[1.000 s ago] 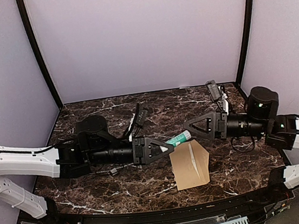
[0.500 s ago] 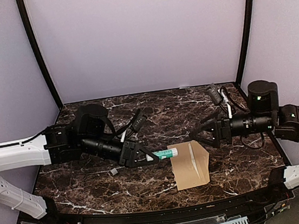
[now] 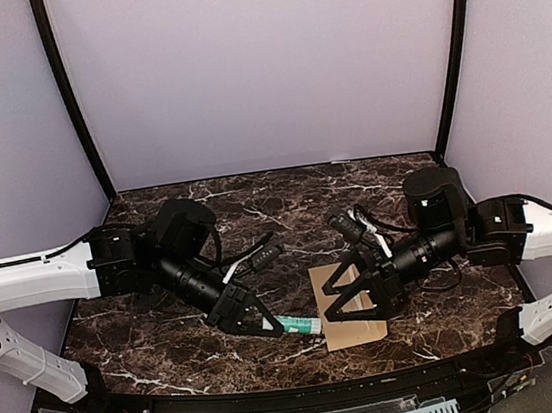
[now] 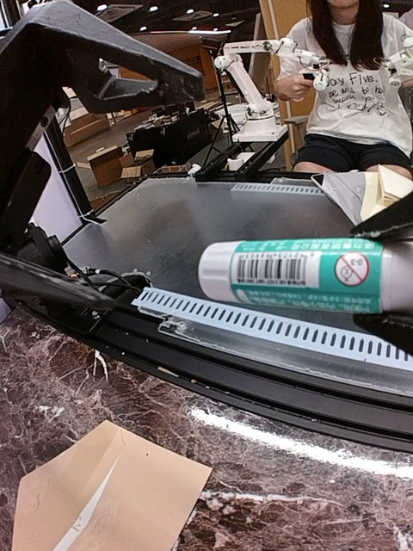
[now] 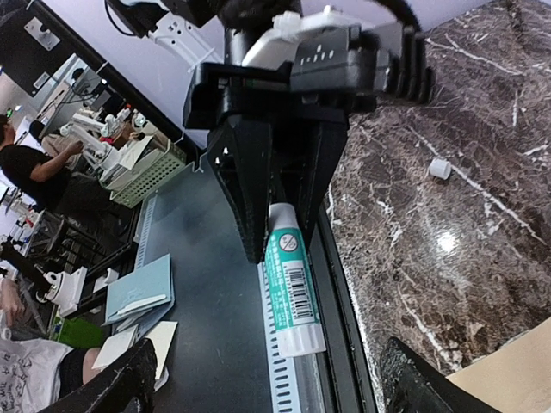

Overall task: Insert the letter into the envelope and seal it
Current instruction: Unscrew the solid glue.

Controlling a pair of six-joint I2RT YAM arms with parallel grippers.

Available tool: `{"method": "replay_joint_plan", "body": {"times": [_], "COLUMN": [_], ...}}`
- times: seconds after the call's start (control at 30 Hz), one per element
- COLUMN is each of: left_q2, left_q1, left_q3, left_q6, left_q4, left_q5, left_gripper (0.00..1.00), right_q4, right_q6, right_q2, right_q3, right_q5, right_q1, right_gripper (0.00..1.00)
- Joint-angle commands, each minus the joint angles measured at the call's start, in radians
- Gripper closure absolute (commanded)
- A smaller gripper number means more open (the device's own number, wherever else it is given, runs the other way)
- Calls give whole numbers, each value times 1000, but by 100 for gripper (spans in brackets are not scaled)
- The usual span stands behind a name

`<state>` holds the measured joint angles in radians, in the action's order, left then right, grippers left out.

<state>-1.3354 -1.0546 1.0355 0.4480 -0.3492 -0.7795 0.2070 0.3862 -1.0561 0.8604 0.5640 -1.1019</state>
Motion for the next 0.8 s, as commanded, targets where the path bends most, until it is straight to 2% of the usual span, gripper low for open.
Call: {"method": "replay_joint_plan", "body": {"times": [0.0, 0.2, 0.43, 0.57, 0.77], "left_q2": [3, -19, -36, -34, -37], "left_q1": [-1, -1, -1, -1, -1], "left_q3": [23, 22, 17, 16, 17], "left_q6": [-40, -35, -16, -16, -19], "left_q4": [-23, 2, 46, 46, 39], "left_q5": [-51, -85, -131, -131, -126], "left_gripper": [100, 100, 100, 100, 100], "right_q4": [-121, -236, -306, -353, -429], "right_q6": [29, 82, 121, 145, 177], "right_q2": [-42, -76, -116, -136, -164], "right_q3": [-24, -88, -116, -130, -144], "right_q5": [77, 88, 96, 104, 120], "right_q1": [-38, -73, -83, -86, -90], "right_gripper": [15, 21, 33, 41, 60]}}
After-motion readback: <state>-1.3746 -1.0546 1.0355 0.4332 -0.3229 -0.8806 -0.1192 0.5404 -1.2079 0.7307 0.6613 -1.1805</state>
